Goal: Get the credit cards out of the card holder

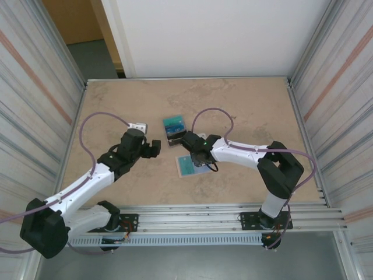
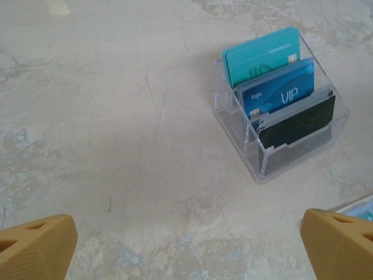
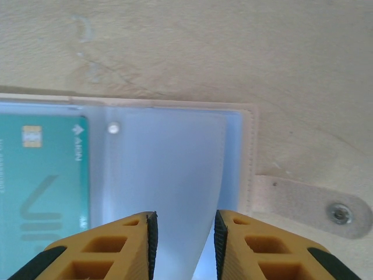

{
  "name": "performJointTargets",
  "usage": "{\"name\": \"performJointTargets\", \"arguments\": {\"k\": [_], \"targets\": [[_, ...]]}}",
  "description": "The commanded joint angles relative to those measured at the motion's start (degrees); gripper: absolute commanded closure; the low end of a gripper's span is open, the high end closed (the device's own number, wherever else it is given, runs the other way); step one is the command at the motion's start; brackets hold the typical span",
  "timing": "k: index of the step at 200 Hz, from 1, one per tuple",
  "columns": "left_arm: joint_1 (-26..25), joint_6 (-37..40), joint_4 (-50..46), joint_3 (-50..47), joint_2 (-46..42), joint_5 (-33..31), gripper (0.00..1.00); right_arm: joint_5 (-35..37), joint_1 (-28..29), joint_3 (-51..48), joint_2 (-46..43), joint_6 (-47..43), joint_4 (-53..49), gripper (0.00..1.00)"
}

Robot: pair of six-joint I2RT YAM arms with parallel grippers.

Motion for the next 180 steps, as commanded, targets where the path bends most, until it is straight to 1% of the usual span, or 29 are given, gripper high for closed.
{"name": "performJointTargets", "arguments": {"k": [1, 33, 62, 99, 115, 138, 159, 180], "targets": [[-3.11, -0.96, -1.02, 1.15, 0.9, -5.41, 0.01, 0.61, -1.19, -1.87, -2.0, 1.85, -1.14, 0.67], [-8.47, -5.34, -0.66, 0.27, 3.92, -7.95, 0.01, -1.04, -2.49, -3.55, -2.09, 1.85, -0.01, 0.67], [-12.86, -8.93, -0.23, 0.24, 8.09, -8.21, 0.01, -2.59, -3.53, -3.6, -3.14, 1.68, 0.23, 0.68], [-14.87, -12.52, 0.15, 0.35, 13.52, -6.51, 0.01, -5.15, -5.65, -3.92, -7.38, 1.14, 1.1, 0.69], [-15.1, -12.89, 1.46, -0.16, 15.03, -4.62, 0.01, -8.24, -6.66, -4.88, -9.66, 1.06, 2.81, 0.69], [-15.49, -13.29, 2.06, -0.09, 17.86, -2.92, 0.01, -14.98, -8.37, -6.7, -12.12, 1.14, 6.73, 0.7], [-16.31, -12.94, 2.73, 0.24, 20.47, -2.75, 0.01, -22.46, -10.03, -7.98, -12.3, 1.57, 10.44, 0.7], [-16.9, -12.66, 3.33, 0.81, 22.83, -2.83, 0.01, -27.65, -10.92, -8.28, -10.82, 2.1, 13.01, 0.72]]}}
